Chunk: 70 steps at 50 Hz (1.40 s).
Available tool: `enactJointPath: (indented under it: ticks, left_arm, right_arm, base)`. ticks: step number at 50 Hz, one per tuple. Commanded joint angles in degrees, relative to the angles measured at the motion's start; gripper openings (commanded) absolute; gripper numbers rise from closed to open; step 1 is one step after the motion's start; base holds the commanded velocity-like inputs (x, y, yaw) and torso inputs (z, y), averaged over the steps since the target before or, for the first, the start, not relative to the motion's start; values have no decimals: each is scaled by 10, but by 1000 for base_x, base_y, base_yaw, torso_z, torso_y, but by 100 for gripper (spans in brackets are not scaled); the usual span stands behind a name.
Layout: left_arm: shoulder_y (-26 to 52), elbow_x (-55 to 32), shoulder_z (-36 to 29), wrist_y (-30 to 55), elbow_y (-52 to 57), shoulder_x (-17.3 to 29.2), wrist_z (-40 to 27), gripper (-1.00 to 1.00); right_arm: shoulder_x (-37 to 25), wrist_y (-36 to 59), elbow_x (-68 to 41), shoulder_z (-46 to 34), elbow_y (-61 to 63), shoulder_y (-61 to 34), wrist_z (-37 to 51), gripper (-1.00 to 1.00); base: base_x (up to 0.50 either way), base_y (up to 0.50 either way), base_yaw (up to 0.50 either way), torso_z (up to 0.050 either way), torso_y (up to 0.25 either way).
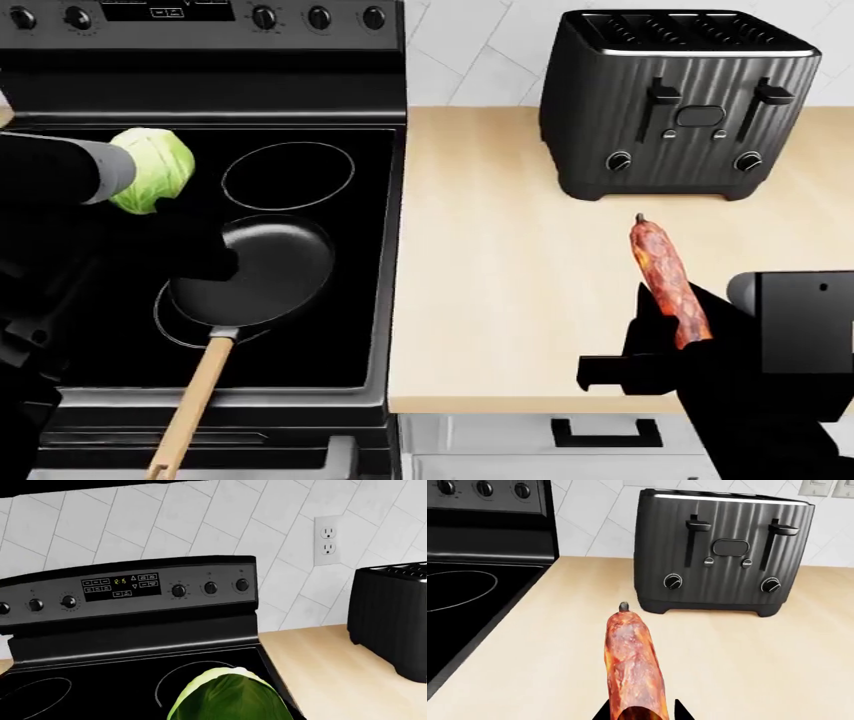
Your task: Place both pans onto different burners. Then place the brussel sprout and the sausage on different pans.
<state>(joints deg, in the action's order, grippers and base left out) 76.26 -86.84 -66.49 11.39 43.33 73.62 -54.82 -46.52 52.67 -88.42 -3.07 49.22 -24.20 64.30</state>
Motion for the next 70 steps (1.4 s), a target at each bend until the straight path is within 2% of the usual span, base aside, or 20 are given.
enactJointPath:
  ticks: [1, 61, 70]
  left_arm:
    - [11, -12, 13, -12, 5, 13, -6, -100]
    - [-16, -3, 18, -36, 3, 35, 4, -100]
    - [-16, -6, 20, -37, 1, 36, 4, -100]
  right_arm:
    - [-2, 8, 6, 8, 2, -3, -89, -100]
    - [0, 5, 1, -11, 0, -23, -81, -100]
    - [-2, -5, -3, -1, 1, -28, -81, -100]
  base:
    - [0, 500, 0, 0, 0]
    - [0, 500, 0, 0, 0]
    - [0, 0, 0, 0, 1]
